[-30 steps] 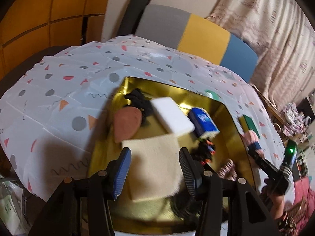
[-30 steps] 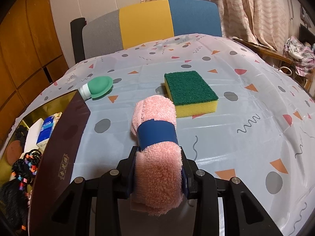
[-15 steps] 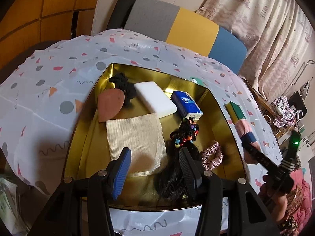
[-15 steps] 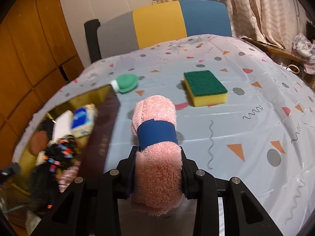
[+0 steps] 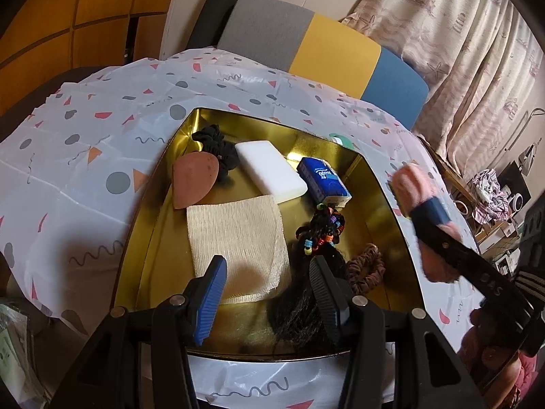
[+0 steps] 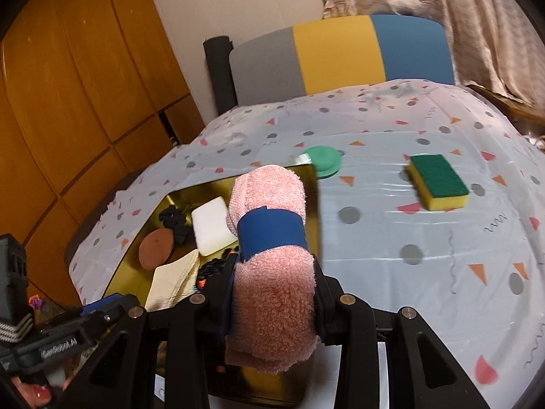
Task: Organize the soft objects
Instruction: 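Lower the pink towel roll into the gold tray and open the right gripper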
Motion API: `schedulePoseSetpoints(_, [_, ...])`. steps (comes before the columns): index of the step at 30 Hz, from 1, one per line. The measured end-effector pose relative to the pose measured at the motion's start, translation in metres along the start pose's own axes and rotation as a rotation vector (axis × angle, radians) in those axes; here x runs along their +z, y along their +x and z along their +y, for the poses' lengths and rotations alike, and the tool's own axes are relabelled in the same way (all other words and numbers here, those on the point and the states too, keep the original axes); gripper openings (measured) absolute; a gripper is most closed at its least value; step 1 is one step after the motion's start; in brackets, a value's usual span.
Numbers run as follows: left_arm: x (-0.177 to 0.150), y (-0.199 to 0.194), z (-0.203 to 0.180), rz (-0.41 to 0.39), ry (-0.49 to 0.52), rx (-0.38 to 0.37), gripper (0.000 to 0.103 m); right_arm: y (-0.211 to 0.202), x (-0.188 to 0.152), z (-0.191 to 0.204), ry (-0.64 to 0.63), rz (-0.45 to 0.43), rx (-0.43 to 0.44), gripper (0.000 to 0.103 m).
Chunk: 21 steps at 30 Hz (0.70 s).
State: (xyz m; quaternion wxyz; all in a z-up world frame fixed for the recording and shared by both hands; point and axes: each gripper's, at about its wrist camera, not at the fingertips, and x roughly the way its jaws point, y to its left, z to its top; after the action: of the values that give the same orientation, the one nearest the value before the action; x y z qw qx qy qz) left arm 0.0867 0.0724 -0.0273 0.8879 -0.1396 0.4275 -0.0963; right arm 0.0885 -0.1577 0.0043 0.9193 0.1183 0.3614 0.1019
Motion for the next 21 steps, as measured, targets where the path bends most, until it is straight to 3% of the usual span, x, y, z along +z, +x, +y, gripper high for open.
schedulePoseSetpoints(9, [0.0, -0.001, -0.002, 0.004, 0.005, -0.016, 0.051, 0.041, 0.006, 0.022, 0.027, 0.096, -0.125, 0.039])
schedulePoseSetpoints(13, [0.001, -0.001, 0.003, 0.002, -0.011, -0.011, 0.051, 0.052, 0.01, 0.024, 0.027, 0.08, -0.206, 0.042])
schedulePoseSetpoints(15, [0.001, 0.0, 0.004, 0.004, -0.016, -0.008, 0.051, 0.055, 0.011, 0.025, 0.025, 0.08, -0.208, 0.048])
schedulePoseSetpoints(17, [0.001, 0.001, 0.005, 0.005, -0.019, -0.007, 0.051, 0.051, 0.011, 0.024, 0.037, 0.068, -0.192, 0.061])
schedulePoseSetpoints(21, [0.001, 0.002, 0.006, 0.007, -0.017, -0.008, 0.051, 0.033, 0.008, 0.025, 0.009, 0.015, -0.176, 0.064])
